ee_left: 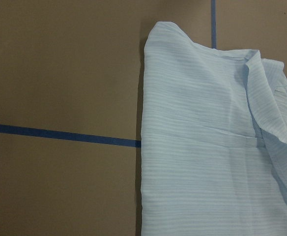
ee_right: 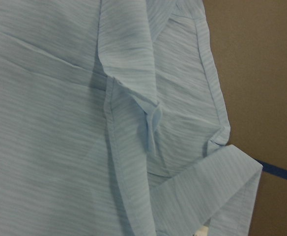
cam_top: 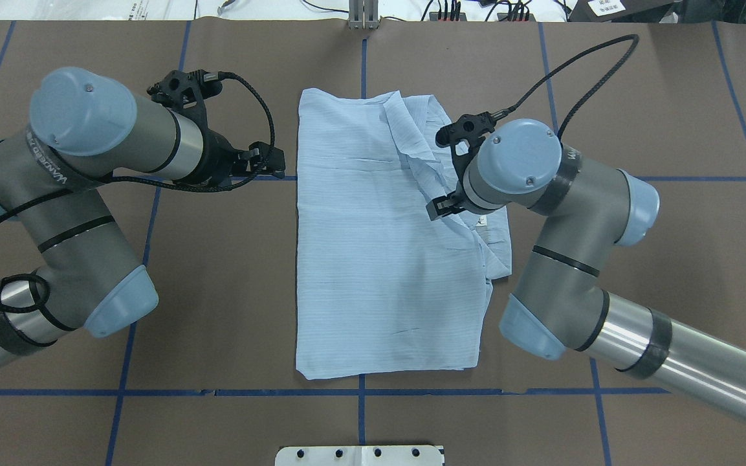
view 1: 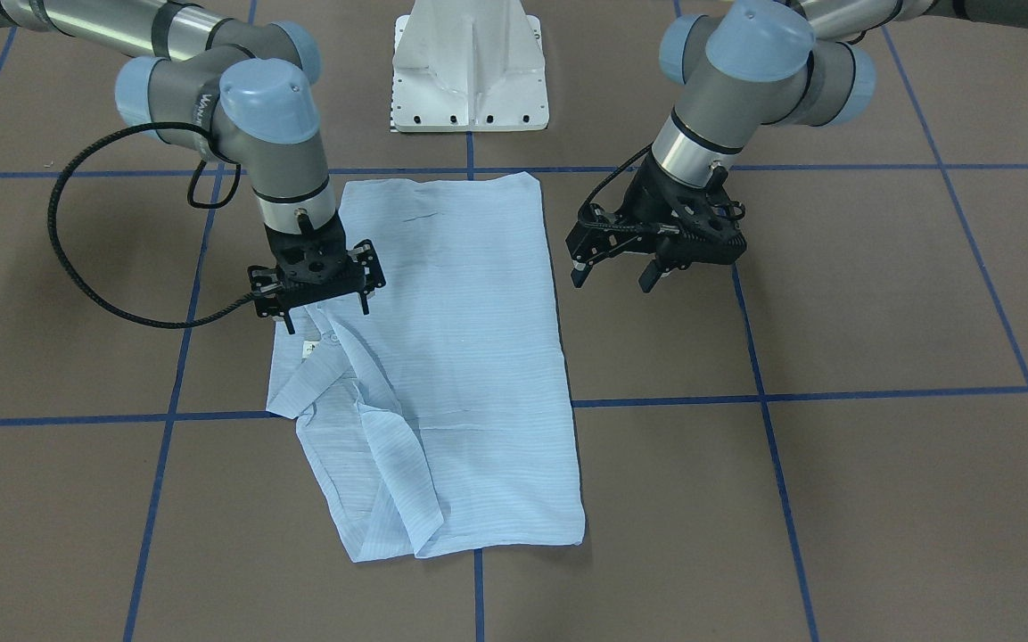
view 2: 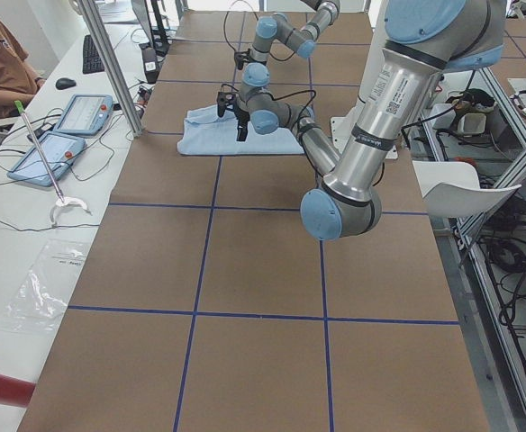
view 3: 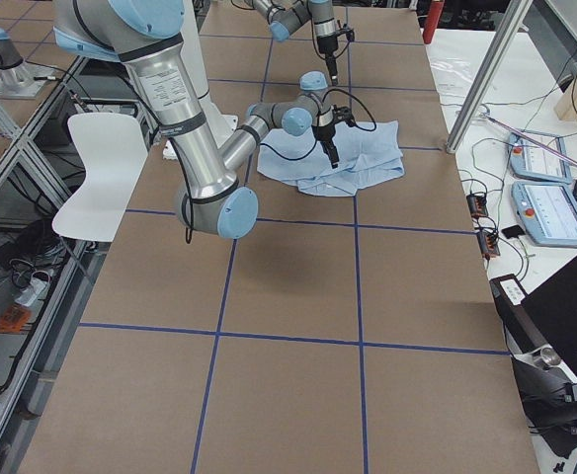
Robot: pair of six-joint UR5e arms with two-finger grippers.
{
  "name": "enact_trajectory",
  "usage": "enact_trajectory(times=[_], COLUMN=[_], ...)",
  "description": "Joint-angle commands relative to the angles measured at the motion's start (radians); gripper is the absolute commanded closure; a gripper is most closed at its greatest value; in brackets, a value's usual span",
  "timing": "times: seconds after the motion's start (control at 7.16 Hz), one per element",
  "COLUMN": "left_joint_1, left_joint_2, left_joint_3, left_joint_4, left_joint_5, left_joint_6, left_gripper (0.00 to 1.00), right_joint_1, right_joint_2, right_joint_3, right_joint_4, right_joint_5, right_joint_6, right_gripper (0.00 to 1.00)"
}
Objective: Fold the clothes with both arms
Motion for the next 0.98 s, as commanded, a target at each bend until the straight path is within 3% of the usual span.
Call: enact_trajectory(times=[0.0, 0.28, 0.84], left_joint_1=[0.001, 0.001, 0.003], left_joint_2=[0.002, 0.005, 0.006], left_joint_3=[0.006, 0.009, 0.016], left_joint_4=[-0.003, -0.007, -0.007], left_joint_5=[0.000, -0.002, 0.000], left_joint_6=[0.001, 0.001, 0.004], left_gripper=[0.00, 0.00, 0.00], right_joint_1=[-0.004, -0.007, 0.002], right_joint_2=[0.075, 0.076, 0.055], right_joint_3=[-0.141, -0.229, -0.235], right_joint_4=[0.057, 0.136, 0.136], right_joint_5=[-0.035, -0.072, -0.072], right_joint_6=[0.000, -0.054, -0.080], right_gripper=[0.00, 0.00, 0.00])
